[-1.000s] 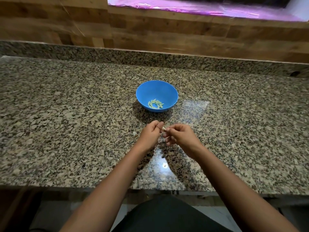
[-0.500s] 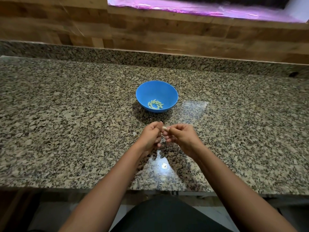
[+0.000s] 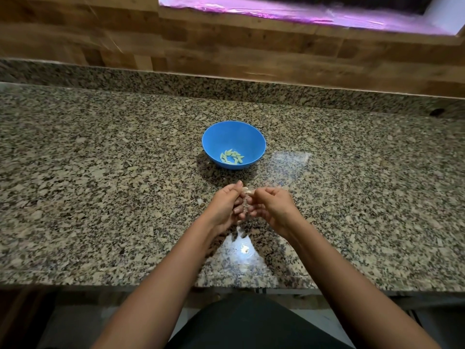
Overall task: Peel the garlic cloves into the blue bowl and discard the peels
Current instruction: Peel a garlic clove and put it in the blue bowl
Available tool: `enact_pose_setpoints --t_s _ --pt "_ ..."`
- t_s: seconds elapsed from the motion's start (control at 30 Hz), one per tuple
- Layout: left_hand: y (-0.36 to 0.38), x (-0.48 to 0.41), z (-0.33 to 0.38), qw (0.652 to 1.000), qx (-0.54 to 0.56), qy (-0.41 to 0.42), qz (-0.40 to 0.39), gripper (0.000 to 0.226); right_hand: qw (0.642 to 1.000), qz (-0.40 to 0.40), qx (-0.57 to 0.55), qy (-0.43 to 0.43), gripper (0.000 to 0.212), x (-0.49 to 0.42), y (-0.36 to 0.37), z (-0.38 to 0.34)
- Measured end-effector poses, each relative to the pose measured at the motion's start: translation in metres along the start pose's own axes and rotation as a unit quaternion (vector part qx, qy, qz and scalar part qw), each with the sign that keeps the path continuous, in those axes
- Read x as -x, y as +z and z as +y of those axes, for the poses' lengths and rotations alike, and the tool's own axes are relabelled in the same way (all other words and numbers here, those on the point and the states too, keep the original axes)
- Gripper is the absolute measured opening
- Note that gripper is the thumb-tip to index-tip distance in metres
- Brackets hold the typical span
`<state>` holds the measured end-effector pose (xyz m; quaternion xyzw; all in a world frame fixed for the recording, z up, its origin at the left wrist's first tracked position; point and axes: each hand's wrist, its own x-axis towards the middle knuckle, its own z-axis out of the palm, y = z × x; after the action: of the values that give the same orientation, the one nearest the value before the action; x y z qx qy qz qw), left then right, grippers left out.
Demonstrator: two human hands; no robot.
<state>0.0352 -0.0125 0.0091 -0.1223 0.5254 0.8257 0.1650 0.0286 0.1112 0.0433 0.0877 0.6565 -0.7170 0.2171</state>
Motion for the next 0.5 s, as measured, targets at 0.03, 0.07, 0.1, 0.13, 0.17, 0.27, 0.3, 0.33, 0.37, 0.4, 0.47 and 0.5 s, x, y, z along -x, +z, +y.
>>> enact_pose_setpoints --t_s 0.03,0.07,0.1,0.13,0.17,0.27,0.3,0.33,0.37,0.4,0.47,0.5 --pt "-0.002 0.000 0.000 1.000 -0.018 0.003 0.009 0.032 0.999 0.003 0.035 0.008 0.022 -0.001 -0.003 0.002" --pt "-0.004 0.001 0.000 0.999 -0.032 0.004 0.019 0.030 0.996 0.012 0.091 0.009 0.024 -0.002 -0.007 0.003" --pt "-0.005 0.001 -0.001 0.999 -0.044 0.004 0.027 0.029 0.987 0.019 0.157 0.007 0.025 -0.003 -0.010 0.006" --pt "-0.006 0.002 -0.001 0.998 -0.053 0.003 0.031 0.029 0.974 0.022 0.225 0.003 0.027 -0.004 -0.013 0.008" --pt "-0.006 0.002 -0.002 0.997 -0.063 0.003 0.033 0.028 0.957 0.025 0.291 -0.007 0.028 -0.005 -0.016 0.010" --pt "-0.006 0.002 -0.003 0.991 -0.123 0.016 0.042 0.027 0.902 0.048 0.427 -0.038 0.029 -0.008 -0.019 0.014" --pt "-0.006 0.002 -0.003 0.988 -0.147 0.022 0.046 0.027 0.895 0.060 0.440 -0.044 0.024 -0.010 -0.019 0.016" --pt "-0.007 0.001 -0.003 0.984 -0.167 0.029 0.047 0.026 0.896 0.070 0.436 -0.049 0.019 -0.011 -0.020 0.017" --pt "-0.008 0.000 -0.004 0.982 -0.181 0.035 0.047 0.026 0.906 0.074 0.414 -0.052 0.014 -0.012 -0.020 0.018" --pt "-0.008 0.000 -0.004 0.980 -0.192 0.040 0.047 0.027 0.918 0.073 0.385 -0.056 0.013 -0.012 -0.021 0.019" --pt "-0.009 -0.002 -0.005 0.975 -0.213 0.049 0.052 0.028 0.933 0.068 0.345 -0.071 0.020 -0.011 -0.021 0.018" --pt "-0.009 -0.002 -0.006 0.972 -0.221 0.052 0.055 0.029 0.936 0.069 0.337 -0.077 0.022 -0.010 -0.021 0.018"
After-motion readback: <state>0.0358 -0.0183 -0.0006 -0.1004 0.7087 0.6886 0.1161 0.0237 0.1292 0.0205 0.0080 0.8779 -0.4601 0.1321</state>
